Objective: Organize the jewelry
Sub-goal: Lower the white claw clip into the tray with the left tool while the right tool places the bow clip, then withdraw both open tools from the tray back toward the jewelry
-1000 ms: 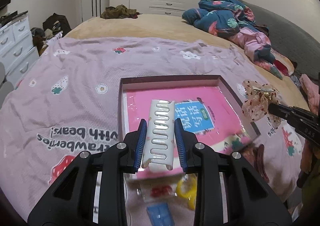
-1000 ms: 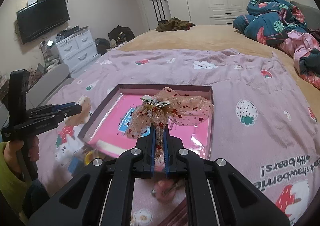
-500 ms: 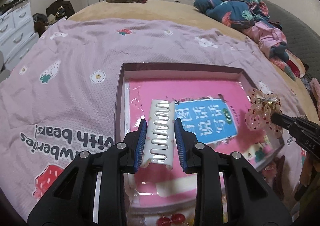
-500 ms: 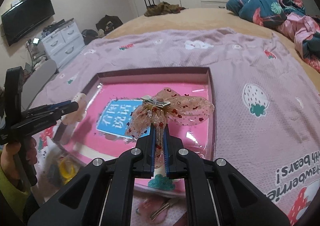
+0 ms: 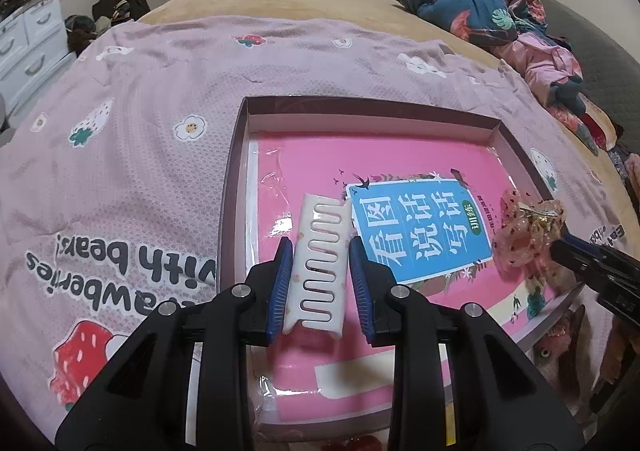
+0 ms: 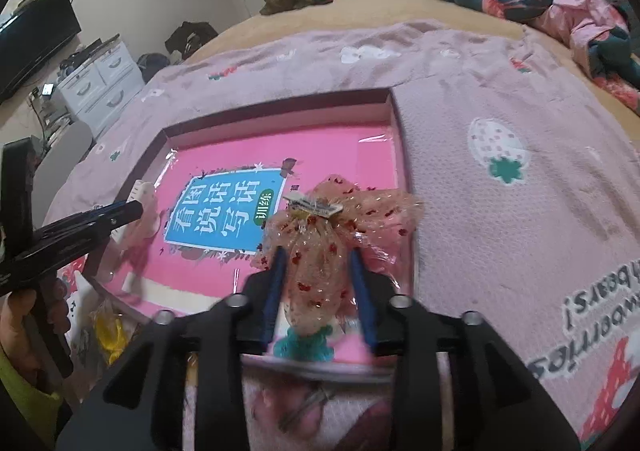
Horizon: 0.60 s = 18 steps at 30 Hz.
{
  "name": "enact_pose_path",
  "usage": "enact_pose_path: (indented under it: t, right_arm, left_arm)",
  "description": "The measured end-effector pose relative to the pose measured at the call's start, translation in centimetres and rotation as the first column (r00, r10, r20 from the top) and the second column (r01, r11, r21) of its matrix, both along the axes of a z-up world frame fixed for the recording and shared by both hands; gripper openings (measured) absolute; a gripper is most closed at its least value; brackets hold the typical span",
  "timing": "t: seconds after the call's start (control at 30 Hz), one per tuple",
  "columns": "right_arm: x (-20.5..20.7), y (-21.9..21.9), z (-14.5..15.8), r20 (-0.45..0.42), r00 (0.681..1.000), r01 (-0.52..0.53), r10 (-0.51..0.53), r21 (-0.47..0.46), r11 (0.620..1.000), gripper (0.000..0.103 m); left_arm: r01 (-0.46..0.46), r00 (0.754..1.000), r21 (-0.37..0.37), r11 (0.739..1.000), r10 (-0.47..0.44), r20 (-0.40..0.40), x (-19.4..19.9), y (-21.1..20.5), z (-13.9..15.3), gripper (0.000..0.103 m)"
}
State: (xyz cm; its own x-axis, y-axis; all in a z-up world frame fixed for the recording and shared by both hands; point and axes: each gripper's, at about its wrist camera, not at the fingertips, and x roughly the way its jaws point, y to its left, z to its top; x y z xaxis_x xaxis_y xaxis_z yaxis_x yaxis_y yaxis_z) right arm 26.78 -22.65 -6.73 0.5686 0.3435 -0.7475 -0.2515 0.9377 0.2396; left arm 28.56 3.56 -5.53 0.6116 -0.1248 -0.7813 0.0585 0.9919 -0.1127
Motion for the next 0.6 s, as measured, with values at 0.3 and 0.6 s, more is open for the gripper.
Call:
enact_pose_path:
  t: [0.3,0.6]
  right_arm:
    - [-4.4,-2.4,3.4,0.079,0.996,0.028,-0.032,0.046,0.999,0.056]
    - [-8.4,-3.7,6.6,0.139,0.99,0.017,-0.027,0.075,0.997,0.078]
  left_arm:
    - [-0.012,0.998,-0.009,1.0,0.013,0.054,-2.1,-0.1,2.6,0.054]
    - [-0.057,0.99,-0.016,0.998,0.059,0.13,-6.4,0.5,7.0,0.086]
